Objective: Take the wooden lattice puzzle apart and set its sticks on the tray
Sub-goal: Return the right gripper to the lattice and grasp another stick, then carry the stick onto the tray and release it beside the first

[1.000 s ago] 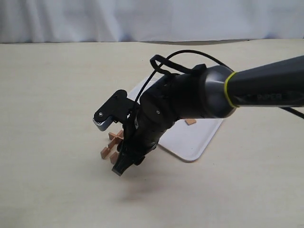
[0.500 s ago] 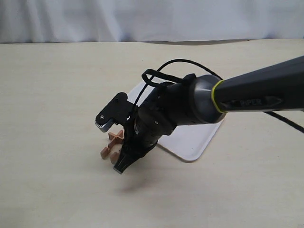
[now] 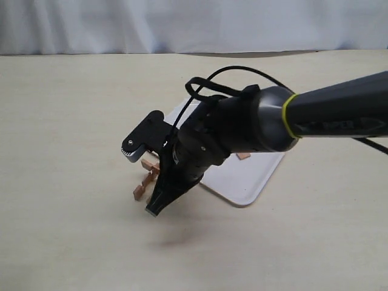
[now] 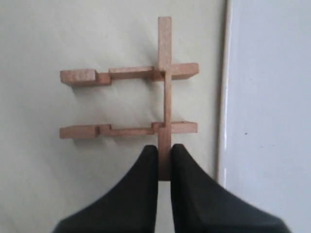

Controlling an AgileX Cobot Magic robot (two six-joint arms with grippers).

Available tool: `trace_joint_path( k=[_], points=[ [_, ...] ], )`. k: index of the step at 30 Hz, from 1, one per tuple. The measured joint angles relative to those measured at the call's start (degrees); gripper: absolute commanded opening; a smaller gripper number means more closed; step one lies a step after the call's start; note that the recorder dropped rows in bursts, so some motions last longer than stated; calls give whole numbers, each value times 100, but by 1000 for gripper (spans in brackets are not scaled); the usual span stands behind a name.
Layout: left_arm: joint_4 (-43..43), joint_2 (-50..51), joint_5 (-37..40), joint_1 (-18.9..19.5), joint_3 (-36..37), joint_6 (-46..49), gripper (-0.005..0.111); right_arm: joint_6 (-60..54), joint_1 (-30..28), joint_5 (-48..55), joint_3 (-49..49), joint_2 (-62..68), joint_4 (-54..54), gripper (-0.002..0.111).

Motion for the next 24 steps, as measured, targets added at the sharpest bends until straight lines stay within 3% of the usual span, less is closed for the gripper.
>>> trace_joint_path(
  k=[7,11,14,18,22,24],
  points=[
    [0,0,0,0,0,0,0,141,0,166,0,-853,-763,5],
    [0,0,0,0,0,0,0,1582,-426,112,0,-876,-1911,5],
    [0,0,0,0,0,0,0,2447,-954,103,0,-632,-2091,7],
    [0,0,0,0,0,0,0,2996,-1166,182,0,-265,-2190,28],
    [0,0,0,0,0,0,0,3068,-1166,196,0,-36,-2229,63],
    [0,0,0,0,0,0,0,3030,-1166,206,0,-13,-2020,68]
  ],
)
